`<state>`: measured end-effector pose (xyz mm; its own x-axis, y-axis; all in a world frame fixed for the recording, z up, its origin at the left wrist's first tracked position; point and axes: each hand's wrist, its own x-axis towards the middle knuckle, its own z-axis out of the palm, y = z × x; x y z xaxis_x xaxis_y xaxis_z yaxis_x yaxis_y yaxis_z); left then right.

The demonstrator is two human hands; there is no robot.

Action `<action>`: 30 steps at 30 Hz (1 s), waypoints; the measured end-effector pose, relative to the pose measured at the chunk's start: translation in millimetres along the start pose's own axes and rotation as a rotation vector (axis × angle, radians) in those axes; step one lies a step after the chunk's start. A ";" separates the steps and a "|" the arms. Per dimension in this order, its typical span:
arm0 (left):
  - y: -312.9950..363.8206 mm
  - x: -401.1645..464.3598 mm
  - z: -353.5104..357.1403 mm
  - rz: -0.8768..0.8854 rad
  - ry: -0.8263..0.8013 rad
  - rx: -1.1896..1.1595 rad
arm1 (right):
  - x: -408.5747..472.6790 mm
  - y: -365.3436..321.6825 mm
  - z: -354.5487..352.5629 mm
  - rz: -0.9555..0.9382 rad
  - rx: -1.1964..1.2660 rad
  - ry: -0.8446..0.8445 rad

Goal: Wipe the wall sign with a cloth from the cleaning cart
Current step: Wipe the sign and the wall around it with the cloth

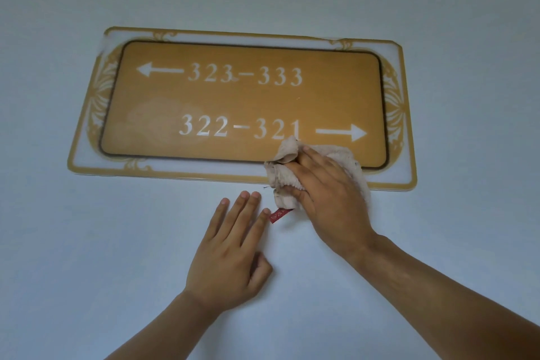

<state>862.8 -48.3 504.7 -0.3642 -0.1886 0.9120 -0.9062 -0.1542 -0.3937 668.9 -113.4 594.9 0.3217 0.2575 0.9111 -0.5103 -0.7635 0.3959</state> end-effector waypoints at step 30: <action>-159.3 73.7 -82.7 -0.248 0.138 0.147 | 143.3 72.3 -7.0 0.521 -0.245 0.105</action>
<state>962.5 42.6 644.1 -0.1714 0.0044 0.9852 -0.9338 -0.3195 -0.1610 672.6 -127.5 754.8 -0.0959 -0.0486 0.9942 -0.7534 -0.6493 -0.1044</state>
